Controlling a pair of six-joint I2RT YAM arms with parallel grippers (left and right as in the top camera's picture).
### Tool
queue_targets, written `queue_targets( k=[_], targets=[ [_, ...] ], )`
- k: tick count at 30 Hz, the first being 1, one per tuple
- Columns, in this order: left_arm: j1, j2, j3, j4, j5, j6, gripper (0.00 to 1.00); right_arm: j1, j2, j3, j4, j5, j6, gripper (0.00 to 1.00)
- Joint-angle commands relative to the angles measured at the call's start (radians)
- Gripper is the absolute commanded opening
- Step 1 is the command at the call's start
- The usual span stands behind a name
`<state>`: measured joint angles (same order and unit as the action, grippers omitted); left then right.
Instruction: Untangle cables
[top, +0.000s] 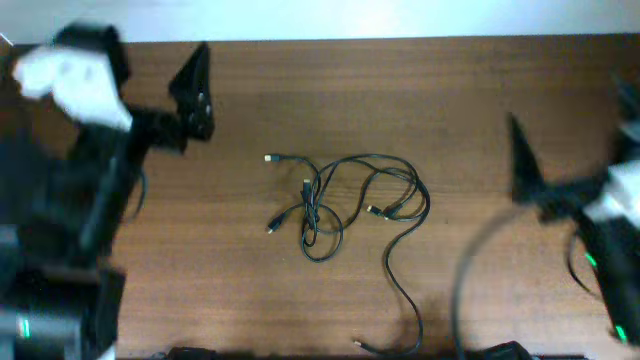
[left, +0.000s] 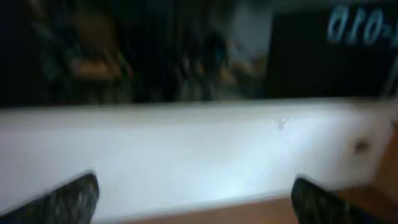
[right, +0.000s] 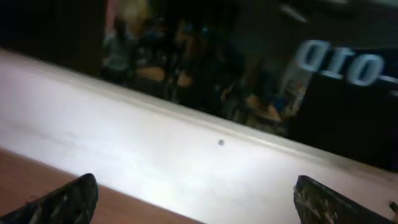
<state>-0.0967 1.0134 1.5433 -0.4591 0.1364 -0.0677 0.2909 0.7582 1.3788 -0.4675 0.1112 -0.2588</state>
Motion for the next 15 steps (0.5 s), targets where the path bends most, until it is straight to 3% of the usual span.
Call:
queue_targets(
  k=[1, 3, 4, 6, 8, 12, 15],
  targets=[
    [-0.006, -0.404, -0.387, 0.168, -0.134, 0.008, 0.99, -0.036, -0.128, -0.036, -0.152, 0.079, 0.222, 0.99],
    [-0.006, -0.523, -0.462, 0.024, -0.157, -0.061, 0.99, -0.036, -0.117, -0.074, -0.323, -0.005, 0.327, 0.99],
    [-0.006, -0.513, -0.462, -0.077, -0.101, -0.122, 0.99, -0.036, -0.106, -0.109, -0.33, -0.064, 0.356, 0.99],
    [-0.006, -0.47, -0.462, -0.179, 0.053, -0.126, 0.99, -0.036, -0.051, -0.184, -0.329, -0.214, 0.394, 0.99],
    [-0.006, -0.44, -0.462, -0.227, 0.087, -0.127, 0.99, -0.036, 0.066, -0.248, -0.324, -0.316, 0.468, 0.99],
    [-0.006, -0.435, -0.462, -0.25, 0.115, -0.13, 0.99, 0.021, 0.412, -0.275, -0.138, -0.37, 0.663, 0.99],
    [-0.006, -0.435, -0.462, -0.266, 0.115, -0.13, 0.99, 0.107, 0.645, -0.275, 0.061, -0.291, 1.043, 0.99]
  ],
)
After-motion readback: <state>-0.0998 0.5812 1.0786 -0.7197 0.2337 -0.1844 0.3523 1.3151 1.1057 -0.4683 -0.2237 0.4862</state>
